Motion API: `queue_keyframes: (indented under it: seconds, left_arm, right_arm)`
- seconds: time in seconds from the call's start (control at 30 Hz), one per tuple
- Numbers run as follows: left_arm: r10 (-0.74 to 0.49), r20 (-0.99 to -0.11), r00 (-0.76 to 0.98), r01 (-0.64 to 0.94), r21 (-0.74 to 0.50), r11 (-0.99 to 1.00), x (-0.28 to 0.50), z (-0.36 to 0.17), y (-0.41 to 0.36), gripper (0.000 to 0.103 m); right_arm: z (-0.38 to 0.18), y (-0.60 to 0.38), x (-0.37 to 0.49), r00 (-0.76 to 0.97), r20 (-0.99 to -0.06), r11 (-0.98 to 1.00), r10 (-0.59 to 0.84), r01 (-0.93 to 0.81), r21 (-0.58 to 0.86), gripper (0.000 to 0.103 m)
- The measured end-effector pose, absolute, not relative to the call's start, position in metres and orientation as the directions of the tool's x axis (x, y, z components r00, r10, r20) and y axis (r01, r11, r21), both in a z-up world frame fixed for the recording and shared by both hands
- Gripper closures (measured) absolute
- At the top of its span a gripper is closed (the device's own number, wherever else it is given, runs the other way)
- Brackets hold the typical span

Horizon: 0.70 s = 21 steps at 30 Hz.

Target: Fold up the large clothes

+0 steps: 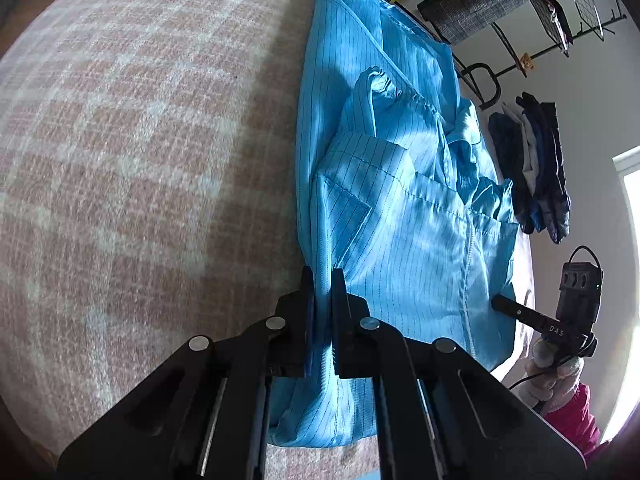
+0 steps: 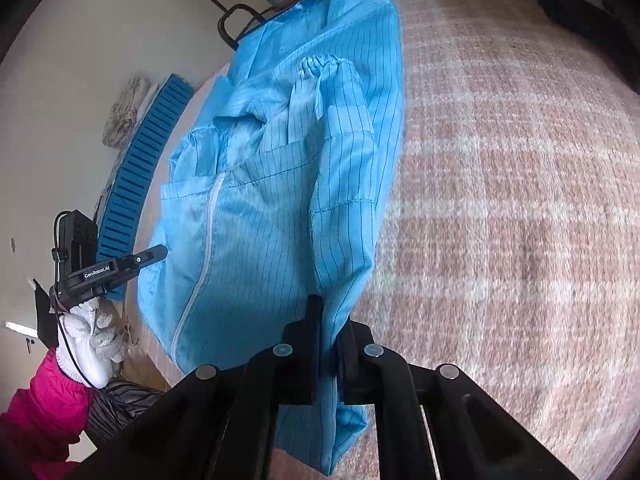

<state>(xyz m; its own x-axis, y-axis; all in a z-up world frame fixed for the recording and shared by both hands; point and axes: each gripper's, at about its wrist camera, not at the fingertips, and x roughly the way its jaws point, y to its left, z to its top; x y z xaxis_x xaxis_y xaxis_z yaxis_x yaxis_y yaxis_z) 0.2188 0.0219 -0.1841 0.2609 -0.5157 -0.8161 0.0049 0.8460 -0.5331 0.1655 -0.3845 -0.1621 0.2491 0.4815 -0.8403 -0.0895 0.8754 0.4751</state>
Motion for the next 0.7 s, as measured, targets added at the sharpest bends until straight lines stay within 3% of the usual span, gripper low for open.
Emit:
queue_keyframes:
  seconds: [0.07,0.13,0.2,0.47,0.7]
  left_arm:
    - [-0.499,-0.83,0.248,0.03,-0.508,0.861,0.21,-0.182,0.02,0.097]
    - [-0.486,-0.841,0.239,0.044,-0.49,0.87,0.207,-0.177,0.02,0.091]
    - [-0.482,-0.846,0.228,0.053,-0.483,0.874,0.206,-0.17,0.024,0.083]
    - [-0.438,-0.805,0.401,0.209,-0.385,0.899,0.241,-0.095,0.041,0.083]
    - [-0.478,-0.749,0.458,0.241,-0.414,0.878,0.338,-0.077,0.04,0.083]
  right_arm:
    - [-0.159,-0.378,0.159,0.235,-0.852,0.884,0.467,-0.13,0.448,0.098]
    - [-0.151,-0.375,0.157,0.237,-0.862,0.892,0.449,-0.169,0.418,0.077]
    - [-0.138,-0.376,0.155,0.261,-0.866,0.902,0.426,-0.194,0.385,0.066]
    - [-0.065,-0.399,0.177,0.448,-0.809,0.921,0.381,-0.257,0.292,0.067]
    - [-0.037,-0.405,0.259,0.529,-0.754,0.917,0.388,-0.307,0.256,0.072]
